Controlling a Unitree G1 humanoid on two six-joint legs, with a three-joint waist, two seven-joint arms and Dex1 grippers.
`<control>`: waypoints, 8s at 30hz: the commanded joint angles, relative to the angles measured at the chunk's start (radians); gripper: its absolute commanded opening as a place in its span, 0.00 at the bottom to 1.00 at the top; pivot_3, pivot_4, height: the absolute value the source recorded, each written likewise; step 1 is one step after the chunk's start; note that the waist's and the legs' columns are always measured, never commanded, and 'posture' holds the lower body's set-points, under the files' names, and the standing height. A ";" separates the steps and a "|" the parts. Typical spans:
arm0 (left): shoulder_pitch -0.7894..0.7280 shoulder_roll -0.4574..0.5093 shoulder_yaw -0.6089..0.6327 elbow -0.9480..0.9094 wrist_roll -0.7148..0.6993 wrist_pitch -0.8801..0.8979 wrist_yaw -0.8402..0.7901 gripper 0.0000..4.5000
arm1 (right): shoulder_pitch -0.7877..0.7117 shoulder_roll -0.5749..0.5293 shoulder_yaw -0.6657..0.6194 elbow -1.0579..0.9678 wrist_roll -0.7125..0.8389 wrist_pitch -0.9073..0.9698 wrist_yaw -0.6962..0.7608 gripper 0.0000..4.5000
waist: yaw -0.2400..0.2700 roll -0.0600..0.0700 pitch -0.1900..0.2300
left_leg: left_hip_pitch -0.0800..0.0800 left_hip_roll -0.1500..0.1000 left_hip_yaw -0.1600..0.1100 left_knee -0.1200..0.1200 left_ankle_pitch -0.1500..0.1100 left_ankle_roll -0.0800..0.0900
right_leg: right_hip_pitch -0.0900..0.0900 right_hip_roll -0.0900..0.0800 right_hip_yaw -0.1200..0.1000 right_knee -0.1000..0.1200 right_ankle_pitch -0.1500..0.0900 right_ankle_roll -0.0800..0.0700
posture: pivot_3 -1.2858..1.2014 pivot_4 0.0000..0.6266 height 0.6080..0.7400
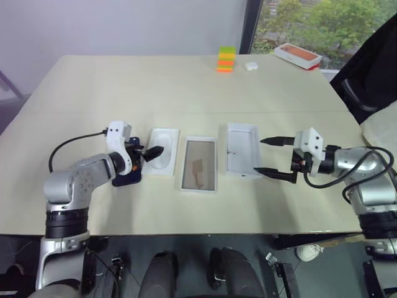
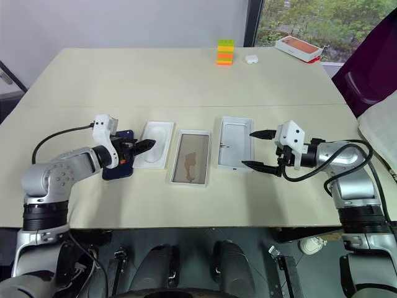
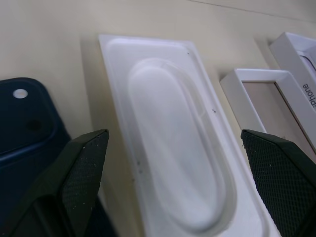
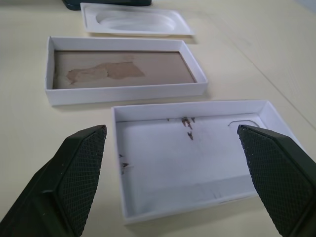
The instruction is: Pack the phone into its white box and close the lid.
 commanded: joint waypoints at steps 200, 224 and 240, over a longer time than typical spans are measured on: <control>0.158 0.247 -0.025 -0.076 -0.075 -0.577 -0.551 0.77 | -0.202 0.320 0.321 -0.096 -0.282 0.228 -0.479 0.01 | -0.002 0.000 0.000 | -0.006 -0.002 0.000 -0.002 0.002 -0.004 | -0.005 -0.002 0.000 -0.003 -0.001 0.001 | 0.52 0.24 1.00; 0.206 0.233 -0.037 -0.103 -0.022 -0.604 -0.555 0.77 | -0.218 0.409 0.497 0.015 -0.479 0.126 -0.384 0.01 | -0.006 0.000 0.000 | -0.003 0.003 -0.001 -0.003 0.002 -0.004 | -0.005 0.005 0.001 -0.001 0.001 -0.002 | 0.52 0.24 1.00; 0.175 0.219 -0.039 -0.081 -0.012 -0.586 -0.542 0.77 | -0.222 0.393 0.501 0.046 -0.541 0.083 -0.380 0.01 | -0.004 0.000 0.000 | -0.003 0.003 0.000 -0.003 0.002 -0.004 | -0.005 0.005 0.001 -0.001 0.001 -0.002 | 0.52 0.24 1.00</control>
